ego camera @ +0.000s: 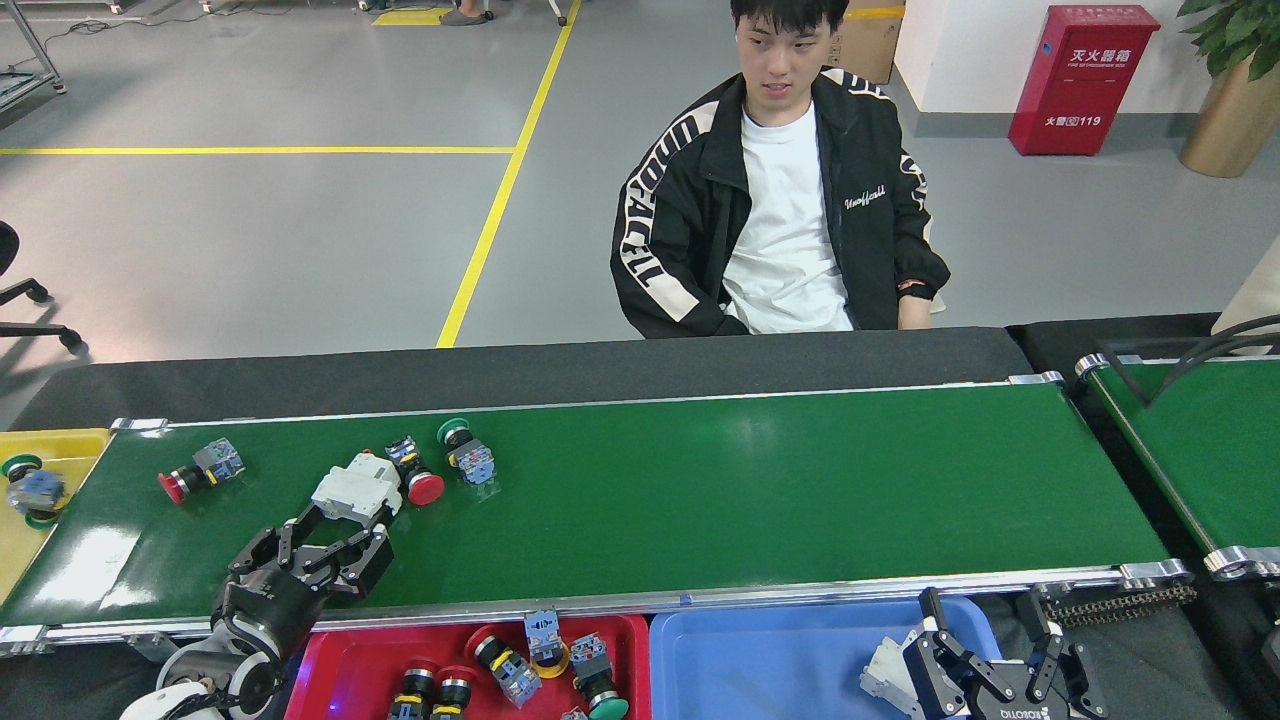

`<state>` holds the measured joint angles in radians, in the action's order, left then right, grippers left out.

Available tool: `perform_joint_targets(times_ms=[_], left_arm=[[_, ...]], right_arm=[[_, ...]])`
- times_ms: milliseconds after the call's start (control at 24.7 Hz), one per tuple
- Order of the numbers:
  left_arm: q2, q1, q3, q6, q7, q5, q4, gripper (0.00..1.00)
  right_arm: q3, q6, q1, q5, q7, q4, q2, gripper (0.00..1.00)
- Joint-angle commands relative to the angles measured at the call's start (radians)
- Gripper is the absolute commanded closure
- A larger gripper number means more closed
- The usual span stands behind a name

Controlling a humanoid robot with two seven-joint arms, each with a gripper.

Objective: Pick switch part from conveyor to tray

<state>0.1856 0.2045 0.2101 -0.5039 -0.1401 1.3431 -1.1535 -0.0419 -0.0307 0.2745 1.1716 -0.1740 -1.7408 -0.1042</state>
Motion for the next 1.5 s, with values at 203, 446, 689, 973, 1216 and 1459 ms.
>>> perform_joint_targets(times_ms=[203,446,689,973,1216,1459], left_arm=[[0.041,-0.203,0.109,-0.257,0.001,-0.096,-0.271,0.93],[0.028,-0.441,0.069,-0.281,-0.003,-0.088,-0.514,0.93],[0.026,-0.422,-0.189,-0.281,-0.049,-0.030,-0.611,0.92],[0.022,-0.295,-0.583,-0.281,-0.067,0.079,-0.617,0.91],[-0.167,-0.286,-0.699,-0.281,-0.061,0.386,-0.604,0.35],[-0.193,-0.287,-0.607,-0.281,-0.058,0.366,-0.608,0.03]], right_arm=[[0.008,-0.032,-0.009,0.051,-0.002,-0.005,-0.009,0.01],[0.022,-0.057,-0.001,0.051,-0.007,0.023,-0.009,0.01],[0.033,-0.049,-0.006,0.045,-0.010,0.055,-0.011,0.01],[0.031,-0.044,-0.014,0.045,-0.010,0.056,-0.012,0.01],[0.031,-0.044,-0.014,0.045,-0.010,0.056,-0.014,0.01],[0.031,-0.044,-0.014,0.045,-0.012,0.053,-0.014,0.01]])
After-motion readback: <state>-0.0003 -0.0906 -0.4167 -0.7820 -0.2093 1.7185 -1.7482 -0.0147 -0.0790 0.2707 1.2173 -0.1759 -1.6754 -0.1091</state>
